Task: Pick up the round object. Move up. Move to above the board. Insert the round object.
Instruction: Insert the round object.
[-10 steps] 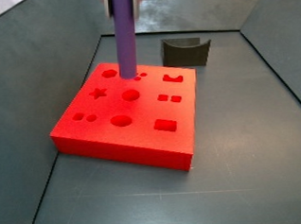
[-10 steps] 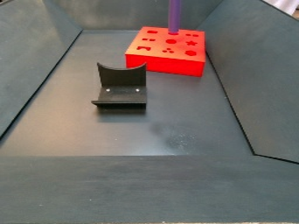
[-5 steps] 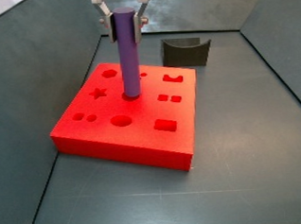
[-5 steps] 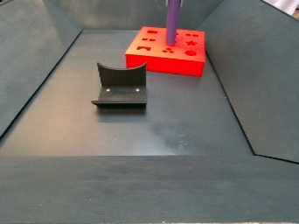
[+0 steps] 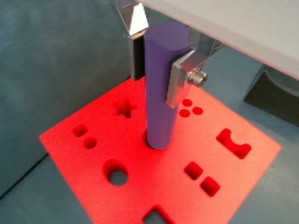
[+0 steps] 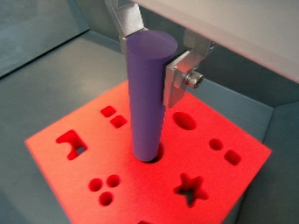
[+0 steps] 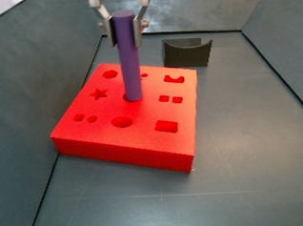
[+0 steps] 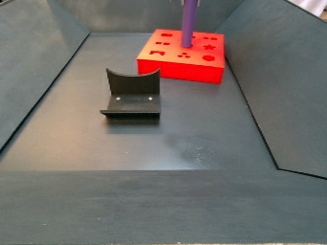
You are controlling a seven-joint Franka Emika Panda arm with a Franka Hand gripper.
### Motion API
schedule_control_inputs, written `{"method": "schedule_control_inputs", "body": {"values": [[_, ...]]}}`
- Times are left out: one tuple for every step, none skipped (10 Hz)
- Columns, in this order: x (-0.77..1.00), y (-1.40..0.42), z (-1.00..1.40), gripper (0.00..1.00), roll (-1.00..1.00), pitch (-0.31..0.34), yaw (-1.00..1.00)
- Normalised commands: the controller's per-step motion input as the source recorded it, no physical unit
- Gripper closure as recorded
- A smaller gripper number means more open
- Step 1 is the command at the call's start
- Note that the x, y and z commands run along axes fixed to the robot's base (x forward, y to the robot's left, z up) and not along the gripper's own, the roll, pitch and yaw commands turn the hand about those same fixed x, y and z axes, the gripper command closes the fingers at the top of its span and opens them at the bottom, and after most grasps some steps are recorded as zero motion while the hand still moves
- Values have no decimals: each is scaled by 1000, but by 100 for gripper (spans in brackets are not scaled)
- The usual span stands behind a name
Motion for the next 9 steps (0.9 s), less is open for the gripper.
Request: {"method": "schedule_control_inputs", "body": {"values": [[-71, 0, -420, 100, 47, 0, 0], [-57, 14, -491, 100, 44, 0, 0], [-46, 51, -523, 100, 51, 0, 0], [0, 0, -574, 100, 19, 0, 0], [3, 0, -583, 100, 0, -10, 0], [103, 0, -554, 100, 0, -7, 0], [89, 0, -169, 100, -56, -116, -43], [-9, 0, 0, 100, 0, -59, 0], [0, 0, 0, 100, 0, 7, 0]]}}
